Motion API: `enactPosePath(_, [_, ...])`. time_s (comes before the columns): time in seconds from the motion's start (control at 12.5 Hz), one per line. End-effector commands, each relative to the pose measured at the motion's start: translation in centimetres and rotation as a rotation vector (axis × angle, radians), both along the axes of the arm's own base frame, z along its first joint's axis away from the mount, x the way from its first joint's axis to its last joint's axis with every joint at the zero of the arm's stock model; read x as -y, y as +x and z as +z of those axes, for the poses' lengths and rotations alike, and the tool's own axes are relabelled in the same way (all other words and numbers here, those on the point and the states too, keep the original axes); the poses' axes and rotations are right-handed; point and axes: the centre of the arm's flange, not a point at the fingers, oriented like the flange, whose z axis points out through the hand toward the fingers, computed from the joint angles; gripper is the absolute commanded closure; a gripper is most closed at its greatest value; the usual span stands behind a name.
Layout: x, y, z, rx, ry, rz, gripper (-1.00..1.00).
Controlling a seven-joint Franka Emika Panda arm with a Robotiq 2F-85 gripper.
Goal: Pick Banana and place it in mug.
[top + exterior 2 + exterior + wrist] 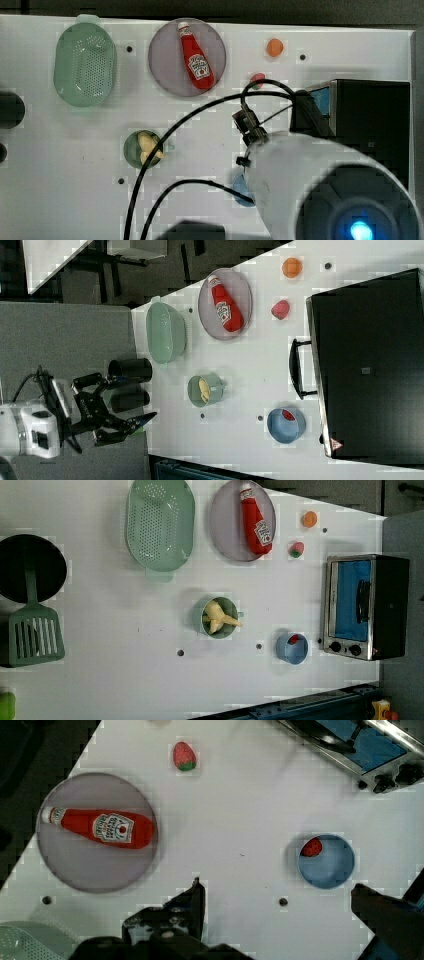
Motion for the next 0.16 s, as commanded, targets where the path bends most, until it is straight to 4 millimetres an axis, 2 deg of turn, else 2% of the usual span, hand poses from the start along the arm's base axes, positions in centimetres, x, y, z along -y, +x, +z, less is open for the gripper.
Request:
enactPosePath(0.08, [-2.07,0.38,-1.25,-0.051,-0.027,0.1,-1.0])
enactPosePath(0.16, [-2.13,0.46,-1.19,-0.045,-0.028,0.102,-1.0])
